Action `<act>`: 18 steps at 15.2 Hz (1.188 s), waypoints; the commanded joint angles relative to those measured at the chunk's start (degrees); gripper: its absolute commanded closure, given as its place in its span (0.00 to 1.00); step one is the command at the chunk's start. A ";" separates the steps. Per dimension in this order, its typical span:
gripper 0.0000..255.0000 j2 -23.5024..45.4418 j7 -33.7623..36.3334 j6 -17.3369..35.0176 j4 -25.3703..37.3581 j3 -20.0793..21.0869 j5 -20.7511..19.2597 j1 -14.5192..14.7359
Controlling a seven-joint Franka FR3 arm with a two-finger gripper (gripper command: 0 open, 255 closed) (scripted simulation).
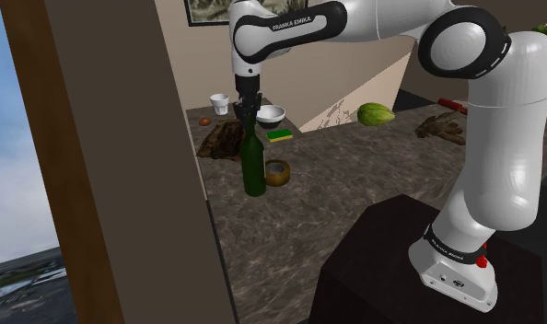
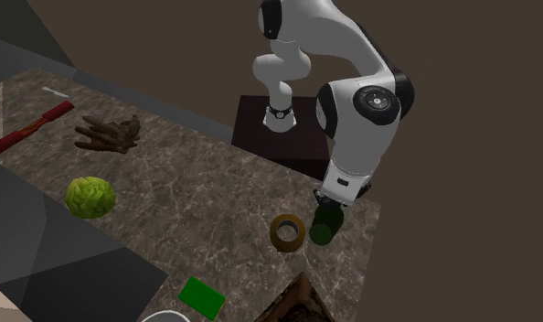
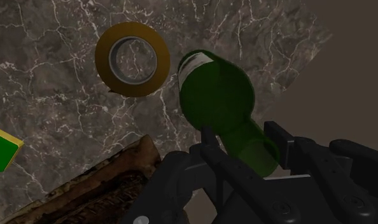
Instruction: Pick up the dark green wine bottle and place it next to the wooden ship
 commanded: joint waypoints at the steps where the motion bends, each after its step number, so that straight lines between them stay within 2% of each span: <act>1: 0.00 -0.01 0.00 0.01 0.02 0.00 0.00 0.00; 6: 0.00 -0.02 0.00 0.01 0.00 0.00 0.00 0.00; 10: 0.00 0.21 0.05 -7.40 7.65 -0.03 -0.04 -0.07; 18: 0.00 0.21 0.05 -7.40 7.65 -0.03 -0.04 -0.07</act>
